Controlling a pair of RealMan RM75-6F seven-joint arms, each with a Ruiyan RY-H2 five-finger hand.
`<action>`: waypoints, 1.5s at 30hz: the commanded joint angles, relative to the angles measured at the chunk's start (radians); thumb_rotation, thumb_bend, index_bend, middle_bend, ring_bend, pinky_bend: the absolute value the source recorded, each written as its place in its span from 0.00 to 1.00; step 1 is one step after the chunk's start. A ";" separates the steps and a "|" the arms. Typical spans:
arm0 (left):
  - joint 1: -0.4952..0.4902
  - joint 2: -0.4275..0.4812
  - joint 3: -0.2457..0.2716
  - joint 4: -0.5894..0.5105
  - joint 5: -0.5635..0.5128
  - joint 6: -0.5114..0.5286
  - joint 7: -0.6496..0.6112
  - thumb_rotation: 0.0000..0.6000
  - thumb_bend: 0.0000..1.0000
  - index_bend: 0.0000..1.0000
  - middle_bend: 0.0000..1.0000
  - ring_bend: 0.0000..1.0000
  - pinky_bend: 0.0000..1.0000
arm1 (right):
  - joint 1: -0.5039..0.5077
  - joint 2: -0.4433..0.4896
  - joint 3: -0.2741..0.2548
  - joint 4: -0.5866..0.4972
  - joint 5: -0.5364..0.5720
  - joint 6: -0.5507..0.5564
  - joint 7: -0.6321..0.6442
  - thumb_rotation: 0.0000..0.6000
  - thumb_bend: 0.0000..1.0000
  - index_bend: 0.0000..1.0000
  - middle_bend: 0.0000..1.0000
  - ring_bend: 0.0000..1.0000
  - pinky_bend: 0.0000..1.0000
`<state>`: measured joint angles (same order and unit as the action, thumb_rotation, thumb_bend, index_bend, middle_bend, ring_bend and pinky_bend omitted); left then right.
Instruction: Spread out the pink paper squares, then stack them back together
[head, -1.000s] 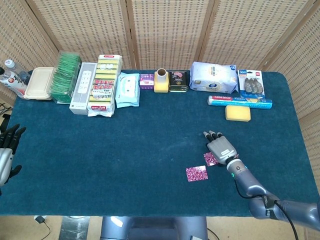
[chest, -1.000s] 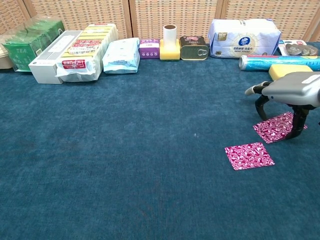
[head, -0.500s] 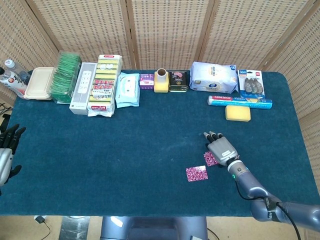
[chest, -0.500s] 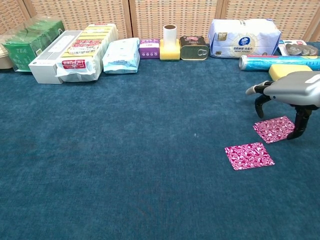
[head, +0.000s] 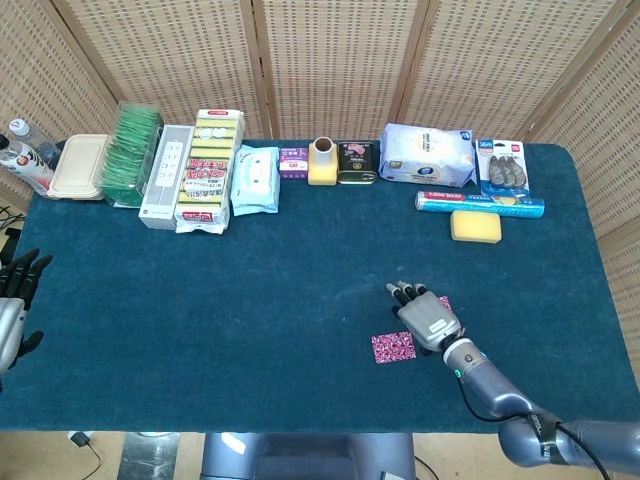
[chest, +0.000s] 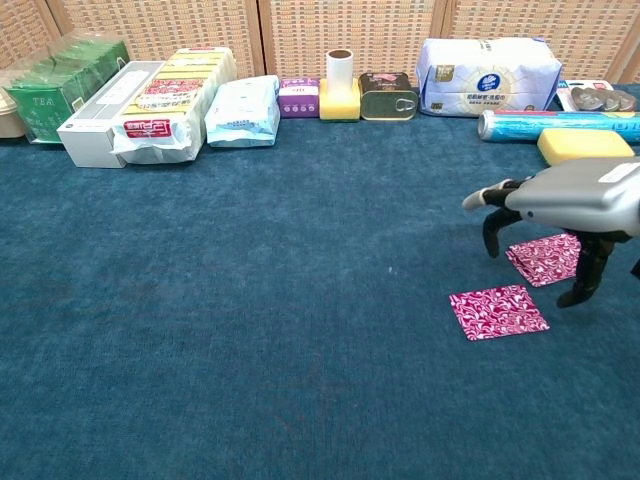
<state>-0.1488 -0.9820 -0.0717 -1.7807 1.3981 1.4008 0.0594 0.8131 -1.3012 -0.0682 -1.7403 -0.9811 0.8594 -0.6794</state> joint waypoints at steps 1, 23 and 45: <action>0.000 0.001 0.000 0.001 0.001 0.000 -0.001 1.00 0.09 0.00 0.00 0.00 0.08 | 0.006 -0.016 -0.003 -0.017 0.018 -0.004 -0.014 1.00 0.19 0.29 0.01 0.03 0.13; 0.001 0.007 -0.001 0.007 0.002 -0.001 -0.020 1.00 0.09 0.00 0.00 0.00 0.08 | 0.029 -0.070 -0.012 0.012 0.076 -0.021 -0.001 1.00 0.19 0.32 0.01 0.03 0.13; 0.001 0.003 0.001 0.003 0.001 -0.002 -0.007 1.00 0.09 0.00 0.00 0.00 0.08 | -0.044 -0.090 -0.024 0.085 -0.111 0.004 0.163 1.00 0.20 0.40 0.03 0.05 0.15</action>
<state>-0.1481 -0.9795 -0.0709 -1.7773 1.3993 1.3989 0.0525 0.7738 -1.3904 -0.0920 -1.6584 -1.0850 0.8615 -0.5224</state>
